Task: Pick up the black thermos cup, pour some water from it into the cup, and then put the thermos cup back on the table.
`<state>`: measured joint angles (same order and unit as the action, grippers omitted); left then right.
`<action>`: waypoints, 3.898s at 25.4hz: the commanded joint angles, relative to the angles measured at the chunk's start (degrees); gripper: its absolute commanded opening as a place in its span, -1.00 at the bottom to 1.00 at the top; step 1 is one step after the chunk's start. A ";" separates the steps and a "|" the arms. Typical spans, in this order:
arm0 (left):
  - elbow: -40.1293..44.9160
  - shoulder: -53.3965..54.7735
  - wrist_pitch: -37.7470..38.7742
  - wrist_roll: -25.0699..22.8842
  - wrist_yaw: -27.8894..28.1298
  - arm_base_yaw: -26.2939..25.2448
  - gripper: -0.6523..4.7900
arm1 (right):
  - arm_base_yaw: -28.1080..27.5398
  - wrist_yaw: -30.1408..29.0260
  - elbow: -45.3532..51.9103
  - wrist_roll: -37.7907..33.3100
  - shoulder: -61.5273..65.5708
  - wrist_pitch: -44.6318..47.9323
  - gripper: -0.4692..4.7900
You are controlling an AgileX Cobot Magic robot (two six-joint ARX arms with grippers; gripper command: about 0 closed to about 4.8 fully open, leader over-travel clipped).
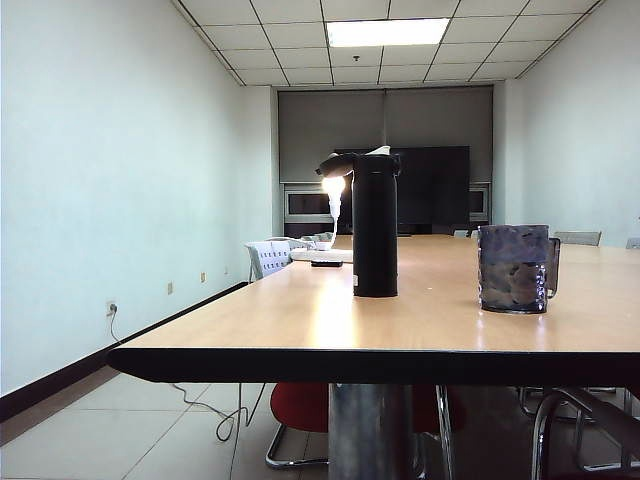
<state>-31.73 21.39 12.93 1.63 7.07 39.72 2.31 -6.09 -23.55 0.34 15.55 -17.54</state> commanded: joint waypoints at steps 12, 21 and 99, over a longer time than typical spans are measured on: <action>22.05 -7.34 -13.29 3.34 -1.95 -15.82 -0.78 | -0.09 0.00 -0.20 0.11 -0.11 0.61 -0.82; 29.48 -14.10 -13.49 3.04 -1.70 -22.86 -0.78 | -0.07 -0.04 -0.20 0.11 -0.11 0.61 -0.82; 31.34 -20.98 -5.25 -2.47 -3.28 -36.79 -0.58 | 0.00 7.69 22.38 0.04 -15.37 11.17 -0.82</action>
<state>-0.43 0.32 8.03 -0.60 3.66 2.98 2.33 1.50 -1.93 0.38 0.19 -8.82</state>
